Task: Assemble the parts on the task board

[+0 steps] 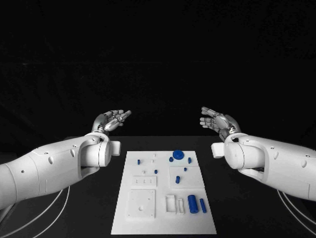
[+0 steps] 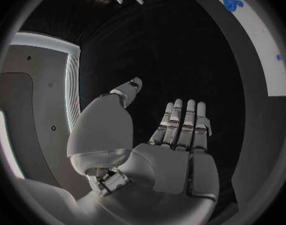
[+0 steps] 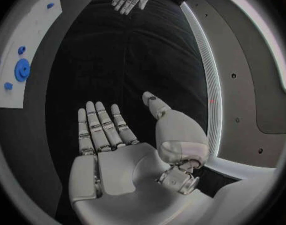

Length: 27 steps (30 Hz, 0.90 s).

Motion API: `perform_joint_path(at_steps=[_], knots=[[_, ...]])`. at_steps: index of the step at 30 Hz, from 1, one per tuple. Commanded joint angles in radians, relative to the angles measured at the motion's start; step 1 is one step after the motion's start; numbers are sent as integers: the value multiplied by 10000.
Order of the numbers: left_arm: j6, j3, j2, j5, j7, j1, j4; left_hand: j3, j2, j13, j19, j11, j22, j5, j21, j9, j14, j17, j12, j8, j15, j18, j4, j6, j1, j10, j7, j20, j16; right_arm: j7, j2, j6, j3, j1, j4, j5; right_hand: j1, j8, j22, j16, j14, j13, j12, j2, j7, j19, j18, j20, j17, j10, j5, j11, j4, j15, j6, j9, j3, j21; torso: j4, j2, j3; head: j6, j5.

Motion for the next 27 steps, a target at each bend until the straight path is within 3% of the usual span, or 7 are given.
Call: perform_joint_path(at_steps=[1, 10, 12, 13, 16, 24, 27], knots=[[1533, -177, 235, 350, -862, 339, -750, 203, -63, 34, 168, 31, 456, 54, 136, 123, 231, 144, 41, 185, 63, -151, 55, 207, 440, 293, 15, 45, 133, -1407, 132, 2433, -136, 306, -646, -130, 639, 215, 461, 193, 272, 38, 76, 0, 884, 209, 55, 45, 166, 396, -16, 66, -483, 77, 280, 153, 145, 158, 1, -3, 1, 2, 1], [2179, -501, 543, 488, -1263, 792, -1743, 154, -3, 61, 225, 127, 454, 49, 179, 163, 328, 203, 99, 206, 71, -151, 114, 197, 503, 430, 99, 16, 215, -2232, 331, 3742, -413, 796, -1622, -164, 1591, 484, 632, 559, 662, 73, 162, -148, 941, 624, 155, -22, 192, 856, -301, 93, -1377, 84, 553, 141, 374, 154, 1, -3, 1, 2, 1], [2182, -503, 544, 488, -1265, 794, -1748, 113, 44, 83, 312, 176, 452, 53, 226, 198, 454, 252, 148, 237, 82, -151, 143, 230, 558, 565, 169, -27, 299, -2267, 339, 3797, -424, 816, -1663, -166, 1871, 563, 642, 674, 840, 79, 190, -255, 924, 827, 227, -50, 203, 1027, -354, 76, -1464, 53, 677, 140, 468, 170, 1, -3, 1, 2, 1], [2429, -590, 590, 517, -1206, 756, -1856, 80, 100, 114, 454, 237, 451, 55, 293, 230, 618, 300, 222, 288, 76, -126, 148, 321, 596, 729, 270, -85, 399, -2018, 591, 3219, -428, 723, -2185, -2594, 2018, 594, 639, 715, 907, 78, 197, -306, 914, 917, 258, -59, 202, 1094, -408, 62, -1472, 52, 728, 138, 510, 170, -7, -13, -14, -145, 41], [2502, -619, 583, 516, -1192, 752, -1869, -182, 309, 131, 795, 288, 403, 55, 391, 320, 895, 368, 303, 432, 30, -122, 115, 637, 725, 1031, 390, -250, 557, -1979, 664, 3034, -428, 670, -2330, -3184, 2653, 774, 598, 941, 1303, 95, 282, -539, 826, 1364, 424, -106, 203, 1515, -641, -67, -1489, -54, 1068, 130, 708, 151, 0, -11, -16, -140, 47], [2765, -656, 368, 265, -1195, 750, -1604, -848, 1382, 409, 2834, 266, 386, 125, 1089, 429, 3298, 731, 1092, 865, -262, 312, -949, 2507, 1634, 3199, 582, -877, 1523, -1788, 933, 2662, -426, 507, -2735, -5326, 3650, 1265, 373, 1747, 2956, 273, 717, -856, 468, 3073, 1078, -201, 429, 3097, -886, -638, -1513, -742, 2438, 54, 1532, 271, -4, -10, -30, -138, 86], [2825, -658, 180, 11, -1223, 751, -1309, -966, 1705, 579, 3737, 77, 419, 485, 1556, 418, 4393, 1090, 1320, 829, -600, 476, -1535, 3243, 1725, 4150, 445, -1178, 1919, -1723, 1046, 2507, -425, 456, -2848, -6286, 3857, 1426, 330, 2317, 4118, 378, 839, -907, 325, 4249, 1510, -265, 742, 3732, -794, -866, -1503, -1287, 3018, 35, 1923, 569, -9, 16, -26, -122, 95]])
